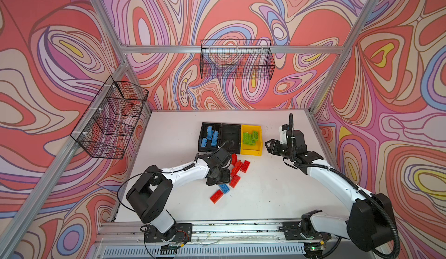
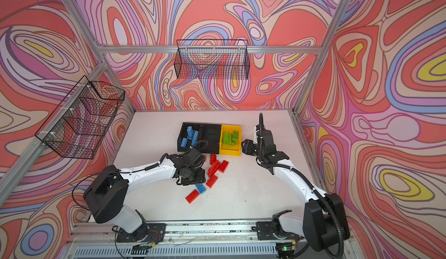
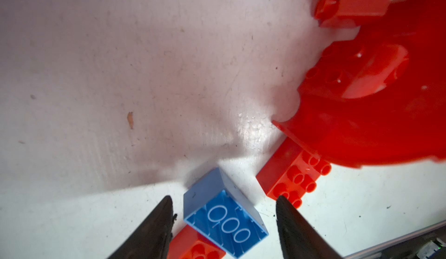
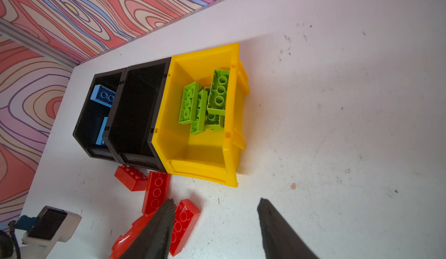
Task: Sort the legos into containers by color
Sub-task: Pick up the lego from the middle-left of the table.
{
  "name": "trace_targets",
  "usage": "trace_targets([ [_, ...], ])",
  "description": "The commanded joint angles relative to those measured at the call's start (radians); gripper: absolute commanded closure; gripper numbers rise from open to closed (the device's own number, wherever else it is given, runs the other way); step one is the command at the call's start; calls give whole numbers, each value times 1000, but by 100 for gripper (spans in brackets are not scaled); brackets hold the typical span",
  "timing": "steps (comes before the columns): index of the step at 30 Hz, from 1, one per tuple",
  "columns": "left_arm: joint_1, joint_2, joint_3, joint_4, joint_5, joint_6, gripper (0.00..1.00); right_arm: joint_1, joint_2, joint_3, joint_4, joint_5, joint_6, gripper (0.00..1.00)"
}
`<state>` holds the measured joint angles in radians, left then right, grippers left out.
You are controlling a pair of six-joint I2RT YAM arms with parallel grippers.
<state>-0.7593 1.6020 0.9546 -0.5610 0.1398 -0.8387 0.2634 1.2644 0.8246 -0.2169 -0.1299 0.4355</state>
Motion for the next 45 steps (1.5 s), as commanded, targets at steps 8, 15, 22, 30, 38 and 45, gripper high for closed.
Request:
trace_targets([
  [8,-5,-32,-53,-13,43,-43,30,2,0,-14,3,1,4,40],
  [15,-6,21,-35,42,65,-51,32,3,1,-12,3,1,5,40],
  [22,-6,65,-25,82,95,-54,38,2,-5,-16,-4,10,3,41],
  [30,-6,81,-30,88,99,-48,52,3,1,-18,3,9,3,41],
  [38,-6,86,-20,61,76,-18,64,2,4,-15,5,7,1,41],
  [45,17,87,-1,30,46,31,71,2,3,-7,-2,13,-6,41],
])
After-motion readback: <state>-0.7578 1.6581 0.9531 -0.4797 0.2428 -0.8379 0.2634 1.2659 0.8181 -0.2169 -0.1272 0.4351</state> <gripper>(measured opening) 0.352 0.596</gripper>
